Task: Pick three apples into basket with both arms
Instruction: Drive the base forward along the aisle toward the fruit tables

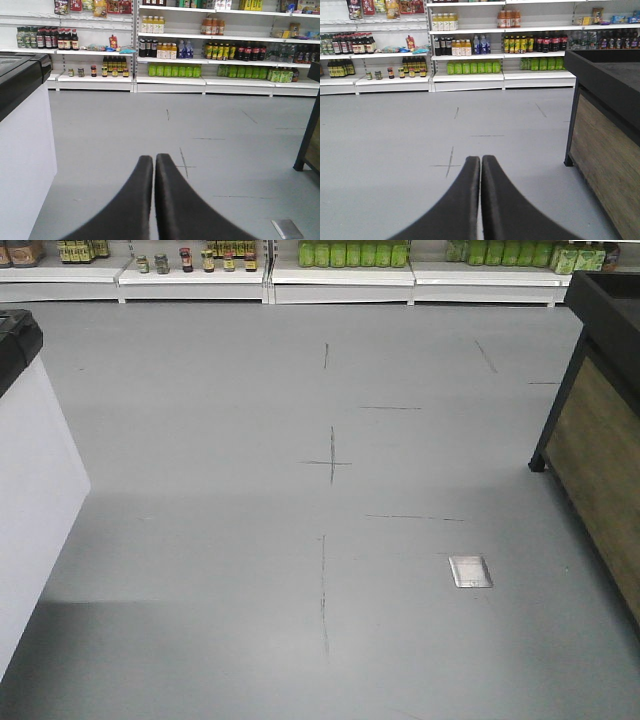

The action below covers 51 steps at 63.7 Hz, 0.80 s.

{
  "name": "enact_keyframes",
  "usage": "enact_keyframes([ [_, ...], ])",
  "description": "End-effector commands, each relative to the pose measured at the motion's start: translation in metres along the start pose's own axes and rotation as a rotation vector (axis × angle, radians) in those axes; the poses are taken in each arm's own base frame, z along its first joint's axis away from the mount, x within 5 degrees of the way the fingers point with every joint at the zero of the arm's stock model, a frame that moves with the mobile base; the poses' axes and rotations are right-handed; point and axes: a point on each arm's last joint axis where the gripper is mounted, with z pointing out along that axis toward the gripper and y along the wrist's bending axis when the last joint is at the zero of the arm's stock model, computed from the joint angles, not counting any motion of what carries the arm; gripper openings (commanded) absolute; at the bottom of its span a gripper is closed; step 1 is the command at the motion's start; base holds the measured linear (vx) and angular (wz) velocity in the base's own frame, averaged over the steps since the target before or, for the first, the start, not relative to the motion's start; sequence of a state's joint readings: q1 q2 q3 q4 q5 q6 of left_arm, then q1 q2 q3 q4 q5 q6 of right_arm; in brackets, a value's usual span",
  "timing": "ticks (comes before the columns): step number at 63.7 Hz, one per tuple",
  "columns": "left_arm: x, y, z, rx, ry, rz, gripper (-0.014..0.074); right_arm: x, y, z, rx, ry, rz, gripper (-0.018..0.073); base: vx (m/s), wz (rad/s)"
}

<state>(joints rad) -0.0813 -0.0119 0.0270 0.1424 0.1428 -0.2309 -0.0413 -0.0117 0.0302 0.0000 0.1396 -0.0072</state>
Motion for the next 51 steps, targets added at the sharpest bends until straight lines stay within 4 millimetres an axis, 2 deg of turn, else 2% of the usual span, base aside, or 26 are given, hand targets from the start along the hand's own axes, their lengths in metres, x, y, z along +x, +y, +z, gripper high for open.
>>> enact_keyframes([
  [1,-0.0062,-0.0018,-0.0012,0.023,-0.088,-0.008,-0.0006,-0.0038,-0.0003,-0.0006,0.006,-0.08,-0.001,-0.0008,0.18,0.04],
  [51,-0.0062,-0.0018,-0.0012,0.023,-0.088,-0.008,-0.0006,-0.0038,-0.0003,-0.0006,0.006,-0.08,-0.001,-0.0008,0.19,0.01],
])
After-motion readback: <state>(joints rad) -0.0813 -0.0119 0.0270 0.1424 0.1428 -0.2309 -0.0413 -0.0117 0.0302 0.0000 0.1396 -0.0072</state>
